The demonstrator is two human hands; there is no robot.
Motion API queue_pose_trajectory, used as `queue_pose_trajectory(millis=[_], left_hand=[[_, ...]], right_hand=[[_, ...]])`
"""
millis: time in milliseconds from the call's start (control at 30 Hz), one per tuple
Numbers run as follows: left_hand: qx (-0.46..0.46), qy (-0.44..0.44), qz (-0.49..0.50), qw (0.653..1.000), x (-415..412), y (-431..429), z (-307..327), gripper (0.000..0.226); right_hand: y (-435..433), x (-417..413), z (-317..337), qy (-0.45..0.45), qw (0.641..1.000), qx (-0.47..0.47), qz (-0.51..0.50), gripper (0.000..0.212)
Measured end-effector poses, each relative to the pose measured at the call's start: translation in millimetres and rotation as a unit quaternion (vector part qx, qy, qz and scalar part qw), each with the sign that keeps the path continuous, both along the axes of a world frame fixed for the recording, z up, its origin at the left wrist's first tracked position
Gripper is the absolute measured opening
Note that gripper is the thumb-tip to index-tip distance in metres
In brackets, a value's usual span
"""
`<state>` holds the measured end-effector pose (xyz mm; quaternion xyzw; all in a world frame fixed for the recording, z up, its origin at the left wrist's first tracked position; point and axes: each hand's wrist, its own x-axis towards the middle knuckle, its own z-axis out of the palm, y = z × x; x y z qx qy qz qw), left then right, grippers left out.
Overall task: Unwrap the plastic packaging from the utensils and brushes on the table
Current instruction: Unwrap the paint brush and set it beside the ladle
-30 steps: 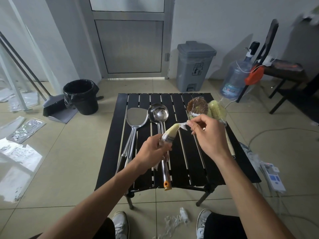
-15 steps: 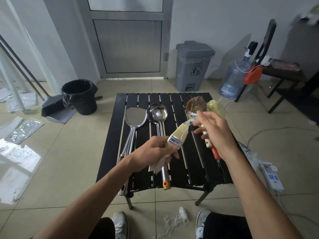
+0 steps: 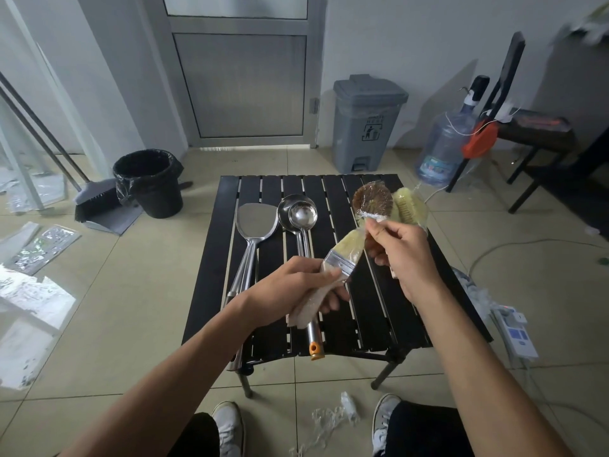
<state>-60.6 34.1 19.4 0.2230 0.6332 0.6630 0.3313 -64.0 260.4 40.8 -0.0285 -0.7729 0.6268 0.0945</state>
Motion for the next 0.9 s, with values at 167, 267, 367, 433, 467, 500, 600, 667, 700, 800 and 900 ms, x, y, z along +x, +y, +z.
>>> queue_pose_trajectory(millis=[167, 267, 367, 433, 467, 500, 600, 667, 700, 800, 900], left_hand=[[0.093, -0.104, 0.103, 0.985, -1, 5, -9, 0.040], [0.080, -0.096, 0.123, 0.985, -1, 5, -10, 0.039], [0.073, -0.091, 0.140, 0.983, -1, 8, -10, 0.042], [0.075, -0.095, 0.137, 0.983, 0, 11, -11, 0.042], [0.075, -0.101, 0.130, 0.984, 2, 12, -10, 0.040], [0.075, -0.105, 0.122, 0.984, 4, 14, -10, 0.038], [0.076, -0.097, 0.104, 0.987, 7, 15, -12, 0.032], [0.061, -0.075, 0.108, 0.989, 6, 13, -14, 0.030], [0.051, -0.063, 0.114, 0.990, 5, 12, -15, 0.031], [0.029, -0.041, 0.125, 0.991, 4, 12, -19, 0.036], [0.020, -0.029, 0.124, 0.992, 6, 14, -19, 0.036]], right_hand=[[-3, 11, -4, -0.067, 0.991, 0.027, 0.110, 0.048], [-17, 17, -9, -0.070, 0.979, 0.078, 0.173, 0.040], [-26, 17, -11, -0.048, 0.983, 0.100, 0.143, 0.038], [-27, 16, -10, -0.040, 0.989, 0.084, 0.118, 0.035], [-27, 16, -10, -0.035, 0.991, 0.081, 0.102, 0.033], [-27, 16, -10, -0.030, 0.992, 0.083, 0.088, 0.031], [-29, 17, -10, 0.010, 0.987, 0.154, 0.037, 0.027], [-31, 19, -10, 0.065, 0.975, 0.212, 0.004, 0.023], [-32, 20, -9, 0.094, 0.968, 0.231, -0.006, 0.021], [-35, 22, -8, 0.157, 0.947, 0.279, -0.024, 0.015], [-37, 24, -7, 0.178, 0.925, 0.333, -0.036, 0.010]])
